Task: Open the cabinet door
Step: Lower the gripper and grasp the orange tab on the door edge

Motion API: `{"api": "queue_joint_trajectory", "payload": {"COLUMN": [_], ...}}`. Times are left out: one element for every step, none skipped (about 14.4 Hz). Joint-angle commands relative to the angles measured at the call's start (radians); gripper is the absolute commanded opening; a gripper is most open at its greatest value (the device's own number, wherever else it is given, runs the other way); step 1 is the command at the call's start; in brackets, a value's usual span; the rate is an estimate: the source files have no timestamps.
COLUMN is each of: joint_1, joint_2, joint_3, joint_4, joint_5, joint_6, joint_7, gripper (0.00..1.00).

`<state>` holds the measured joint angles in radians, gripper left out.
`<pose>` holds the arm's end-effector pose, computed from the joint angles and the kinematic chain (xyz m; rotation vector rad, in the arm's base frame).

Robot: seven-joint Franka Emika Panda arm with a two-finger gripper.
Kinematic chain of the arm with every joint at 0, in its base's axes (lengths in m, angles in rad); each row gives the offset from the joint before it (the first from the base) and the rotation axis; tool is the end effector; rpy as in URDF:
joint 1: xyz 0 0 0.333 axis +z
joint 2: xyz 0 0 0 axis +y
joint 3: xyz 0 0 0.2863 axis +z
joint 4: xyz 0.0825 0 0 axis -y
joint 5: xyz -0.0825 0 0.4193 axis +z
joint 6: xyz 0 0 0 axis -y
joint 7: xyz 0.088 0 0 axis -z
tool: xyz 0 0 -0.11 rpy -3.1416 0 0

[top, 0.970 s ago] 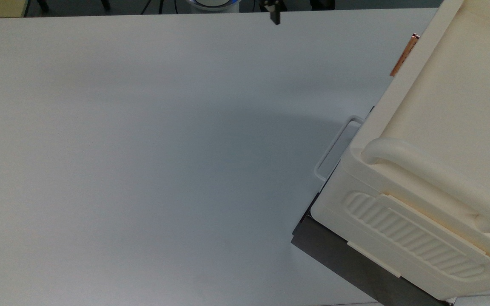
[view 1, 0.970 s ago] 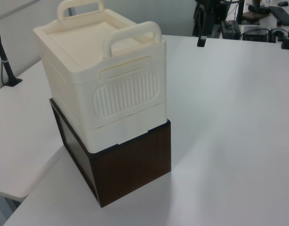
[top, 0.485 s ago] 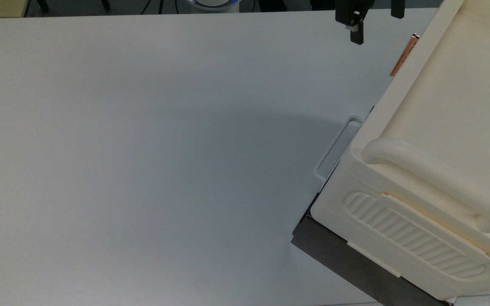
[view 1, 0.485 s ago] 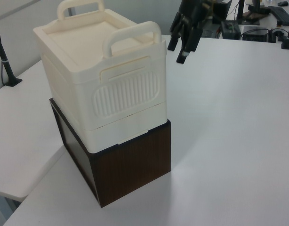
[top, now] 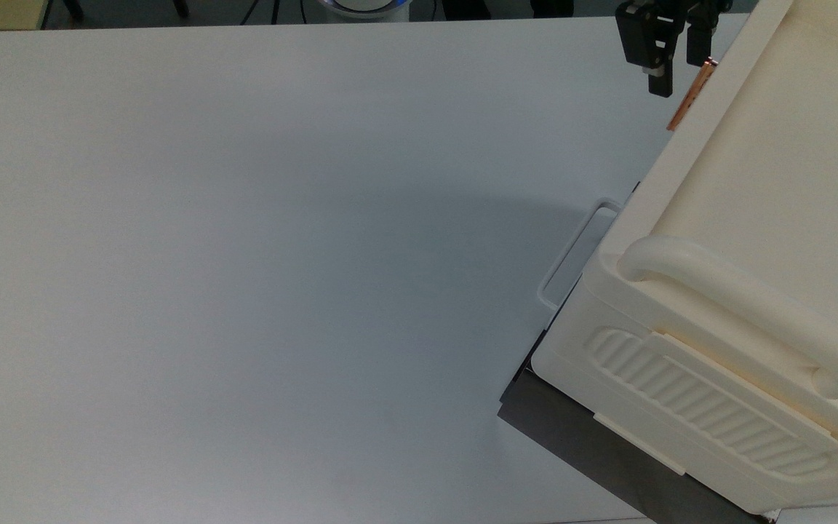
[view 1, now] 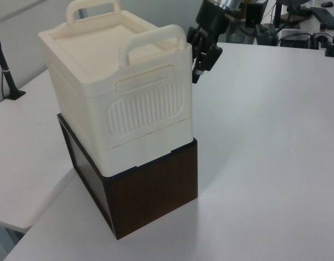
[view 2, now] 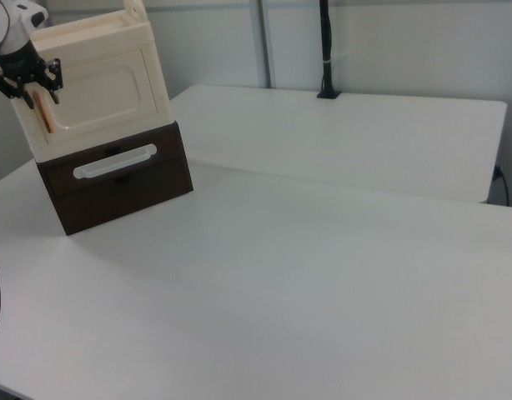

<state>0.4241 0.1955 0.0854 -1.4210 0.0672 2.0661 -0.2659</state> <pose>0.5998 0.3330 0.6009 -2.7308 -1.0774 -0.6527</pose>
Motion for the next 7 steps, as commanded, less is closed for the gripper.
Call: {"api": "queue_joint_trajectory", "payload": {"joint_1": [-0.001,-0.001,0.001,-0.001,-0.002,-0.002,-0.002], "joint_2": [0.022,0.022,0.024,0.022,0.022,0.022,0.022], "joint_3": [0.004,0.005,0.007,0.016,0.029,0.034,0.034], "joint_4": [0.031,0.031,0.031,0.031,0.031,0.031,0.031], "joint_5": [0.016,0.016,0.016,0.016,0.017,0.017,0.017], "joint_6": [0.012,0.012,0.012,0.012,0.012,0.012,0.012], "joint_7": [-0.033,-0.035,-0.035,-0.033,-0.03,-0.03,-0.03], "gripper": [0.46,0.43,0.42,0.42,0.42,0.4,0.4]}}
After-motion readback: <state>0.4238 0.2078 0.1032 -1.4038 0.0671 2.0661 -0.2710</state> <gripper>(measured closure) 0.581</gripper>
